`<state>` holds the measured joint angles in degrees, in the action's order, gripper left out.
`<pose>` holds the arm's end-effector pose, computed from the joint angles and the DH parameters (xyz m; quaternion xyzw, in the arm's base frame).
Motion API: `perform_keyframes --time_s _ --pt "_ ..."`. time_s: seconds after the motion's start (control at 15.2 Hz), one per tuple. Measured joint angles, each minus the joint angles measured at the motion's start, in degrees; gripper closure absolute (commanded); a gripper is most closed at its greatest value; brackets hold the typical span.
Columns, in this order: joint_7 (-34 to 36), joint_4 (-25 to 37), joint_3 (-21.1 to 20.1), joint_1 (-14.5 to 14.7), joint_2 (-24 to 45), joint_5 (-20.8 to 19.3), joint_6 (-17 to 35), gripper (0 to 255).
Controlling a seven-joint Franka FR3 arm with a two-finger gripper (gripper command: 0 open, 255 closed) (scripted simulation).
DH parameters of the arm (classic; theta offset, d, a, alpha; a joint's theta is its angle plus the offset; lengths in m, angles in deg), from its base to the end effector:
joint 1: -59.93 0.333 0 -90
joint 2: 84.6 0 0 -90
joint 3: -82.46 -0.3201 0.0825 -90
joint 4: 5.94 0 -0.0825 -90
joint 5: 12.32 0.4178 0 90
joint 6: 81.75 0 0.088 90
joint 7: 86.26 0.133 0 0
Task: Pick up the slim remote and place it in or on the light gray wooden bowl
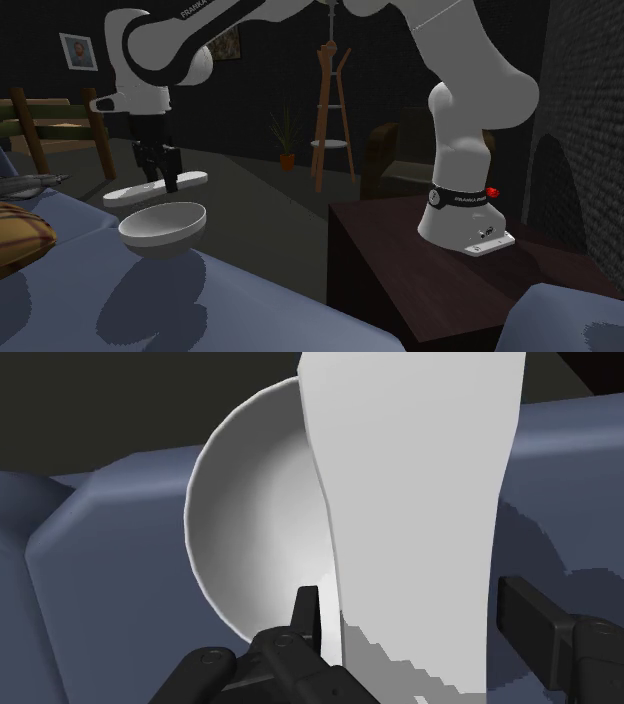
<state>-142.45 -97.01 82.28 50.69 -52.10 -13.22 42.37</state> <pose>0.7154 -0.1153 0.2642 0.9149 0.4036 0.0010 0.0074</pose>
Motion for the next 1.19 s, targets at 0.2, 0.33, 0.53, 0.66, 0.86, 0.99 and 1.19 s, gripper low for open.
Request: perform_keyframes --time_s 0.2,0.33,0.53,0.66,0.86,0.99,1.19 --pt "-1.71 5.08 0.3 -1.32 3.25 0.24 -1.81 255" --pt "-1.92 5.61 0.33 -1.47 4.47 0.26 -1.13 255" --pt "-1.96 5.15 0.32 -1.5 5.57 0.26 0.41 255" --pt "-1.92 4.91 0.32 -1.48 6.42 0.25 1.5 255" --pt "-1.99 4.98 0.33 -1.55 8.0 0.26 3.0 255" --pt "-1.86 4.57 0.33 -1.45 8.65 0.24 4.07 255" --pt "-1.87 4.61 0.33 -1.47 9.25 0.24 4.64 255"
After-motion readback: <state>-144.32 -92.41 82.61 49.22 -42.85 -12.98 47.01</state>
